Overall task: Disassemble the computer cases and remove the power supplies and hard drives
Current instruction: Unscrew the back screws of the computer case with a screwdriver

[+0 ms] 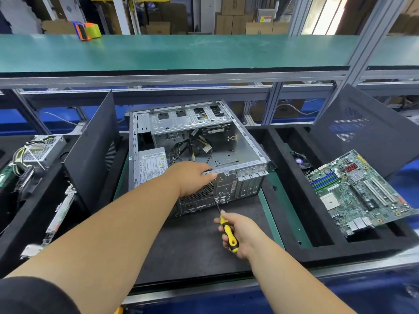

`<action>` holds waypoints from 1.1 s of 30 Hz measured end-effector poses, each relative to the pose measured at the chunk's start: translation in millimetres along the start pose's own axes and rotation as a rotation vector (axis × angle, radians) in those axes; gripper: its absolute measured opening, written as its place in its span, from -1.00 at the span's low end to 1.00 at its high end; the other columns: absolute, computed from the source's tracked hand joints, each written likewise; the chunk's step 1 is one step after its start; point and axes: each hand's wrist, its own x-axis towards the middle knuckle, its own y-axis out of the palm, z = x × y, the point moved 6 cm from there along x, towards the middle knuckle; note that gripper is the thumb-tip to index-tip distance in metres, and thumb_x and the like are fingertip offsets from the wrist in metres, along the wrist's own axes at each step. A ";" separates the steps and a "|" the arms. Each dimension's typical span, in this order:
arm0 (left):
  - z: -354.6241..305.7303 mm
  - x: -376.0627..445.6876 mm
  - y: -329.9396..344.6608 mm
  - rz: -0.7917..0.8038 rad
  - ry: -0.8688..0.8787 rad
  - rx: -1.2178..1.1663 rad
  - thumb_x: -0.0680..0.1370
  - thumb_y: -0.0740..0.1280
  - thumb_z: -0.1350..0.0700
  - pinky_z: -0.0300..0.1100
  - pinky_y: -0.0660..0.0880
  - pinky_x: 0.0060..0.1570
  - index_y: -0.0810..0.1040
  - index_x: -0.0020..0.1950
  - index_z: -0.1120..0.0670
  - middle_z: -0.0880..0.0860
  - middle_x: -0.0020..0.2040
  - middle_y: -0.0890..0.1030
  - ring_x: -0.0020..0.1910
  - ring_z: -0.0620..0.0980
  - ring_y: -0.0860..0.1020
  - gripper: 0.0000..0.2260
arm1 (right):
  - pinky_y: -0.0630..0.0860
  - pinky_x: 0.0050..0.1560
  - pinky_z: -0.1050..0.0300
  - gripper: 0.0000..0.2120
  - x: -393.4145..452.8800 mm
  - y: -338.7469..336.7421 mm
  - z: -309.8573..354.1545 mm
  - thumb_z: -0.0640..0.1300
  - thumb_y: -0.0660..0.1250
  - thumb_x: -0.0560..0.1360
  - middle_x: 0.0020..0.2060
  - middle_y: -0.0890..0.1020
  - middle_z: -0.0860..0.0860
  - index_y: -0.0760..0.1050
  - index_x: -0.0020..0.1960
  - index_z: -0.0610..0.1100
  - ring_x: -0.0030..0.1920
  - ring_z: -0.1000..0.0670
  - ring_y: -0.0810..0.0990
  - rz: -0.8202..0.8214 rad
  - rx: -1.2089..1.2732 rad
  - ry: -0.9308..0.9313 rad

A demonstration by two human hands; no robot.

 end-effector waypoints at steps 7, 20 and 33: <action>6.1 5.7 1.6 0.106 -0.078 -0.082 0.50 0.12 -0.45 -0.03 0.27 0.39 0.29 0.54 -0.07 0.05 0.55 0.27 0.50 0.07 0.29 -0.28 | 0.46 -0.42 0.24 -0.64 -6.7 0.7 1.0 -0.03 0.19 0.67 -0.38 0.60 -0.05 0.62 -0.01 -0.27 -0.45 0.07 0.52 0.084 0.018 0.038; 4.2 12.9 5.8 0.197 -0.120 -0.059 0.52 0.00 -0.46 -0.02 0.24 0.40 0.34 0.51 0.06 0.09 0.52 0.33 0.47 0.09 0.32 -0.22 | 0.31 -0.55 0.28 -0.80 -3.8 -9.1 -4.2 -0.02 0.41 0.54 -0.41 0.56 0.03 0.64 -0.05 -0.17 -0.54 0.11 0.39 0.011 0.040 0.026; 6.0 13.0 7.0 0.182 -0.140 -0.074 0.51 0.03 -0.47 -0.02 0.26 0.39 0.33 0.52 0.05 0.08 0.51 0.35 0.46 0.10 0.34 -0.22 | 0.39 -0.48 0.25 -0.60 -7.0 -2.9 0.0 0.07 0.25 0.61 -0.38 0.60 -0.06 0.61 -0.14 -0.24 -0.54 0.06 0.42 0.052 0.018 0.040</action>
